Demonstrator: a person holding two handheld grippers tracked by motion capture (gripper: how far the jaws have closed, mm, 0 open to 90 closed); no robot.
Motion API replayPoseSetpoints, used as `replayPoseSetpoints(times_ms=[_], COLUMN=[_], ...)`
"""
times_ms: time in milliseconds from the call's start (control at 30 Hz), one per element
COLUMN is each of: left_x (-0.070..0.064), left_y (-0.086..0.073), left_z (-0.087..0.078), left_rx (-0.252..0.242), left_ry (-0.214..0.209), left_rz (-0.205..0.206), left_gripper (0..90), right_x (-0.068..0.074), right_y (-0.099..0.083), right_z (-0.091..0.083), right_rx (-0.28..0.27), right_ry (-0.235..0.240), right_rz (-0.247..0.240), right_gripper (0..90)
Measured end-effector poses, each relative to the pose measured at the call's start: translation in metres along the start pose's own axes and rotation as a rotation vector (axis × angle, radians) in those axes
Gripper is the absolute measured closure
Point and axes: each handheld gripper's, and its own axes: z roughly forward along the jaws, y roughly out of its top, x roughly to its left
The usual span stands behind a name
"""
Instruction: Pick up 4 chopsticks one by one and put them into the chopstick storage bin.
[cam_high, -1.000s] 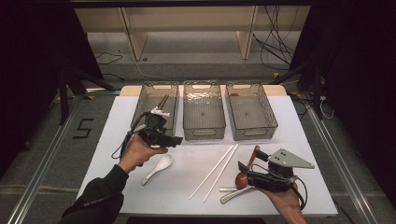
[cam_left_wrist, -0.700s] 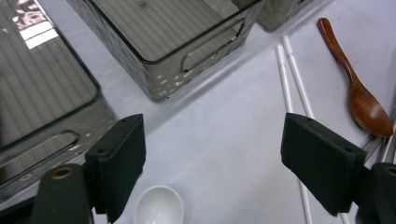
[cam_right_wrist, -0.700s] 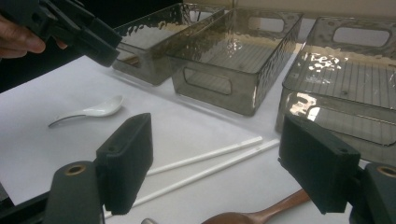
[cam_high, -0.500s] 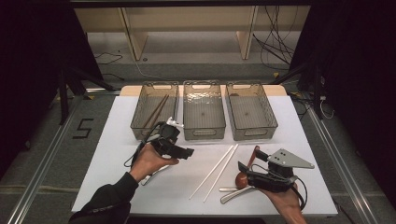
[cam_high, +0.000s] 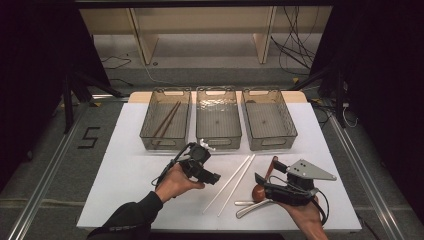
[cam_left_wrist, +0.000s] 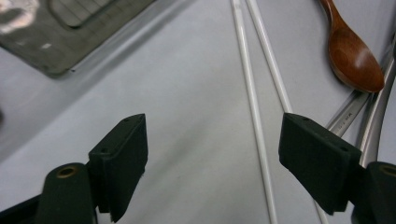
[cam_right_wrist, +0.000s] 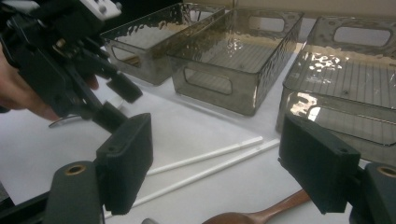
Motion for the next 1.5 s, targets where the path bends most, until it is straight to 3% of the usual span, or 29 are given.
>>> replayPoseSetpoints(times_ms=[233,633,1167,1500], left_x=[-0.011,-0.019,-0.027,-0.023], left_y=[-0.001,0.003,0.007,0.006], left_z=[0.016,0.036,0.05,0.05], left_rx=[0.052,0.093,0.118,0.11], left_ry=[-0.03,-0.052,-0.026,-0.006], left_rz=[0.028,0.059,0.128,0.148], left_gripper=[33.1,46.2,63.4,76.2], right_x=[-0.001,-0.001,-0.001,-0.001], right_y=[0.0,0.0,0.0,0.0], right_z=[0.0,0.0,0.0,0.0], right_rx=[0.001,0.001,0.0,-0.001], right_ry=[0.001,0.002,0.002,0.004], right_rz=[0.006,0.002,0.005,0.003], right_gripper=[26.9,26.9,26.9,26.9])
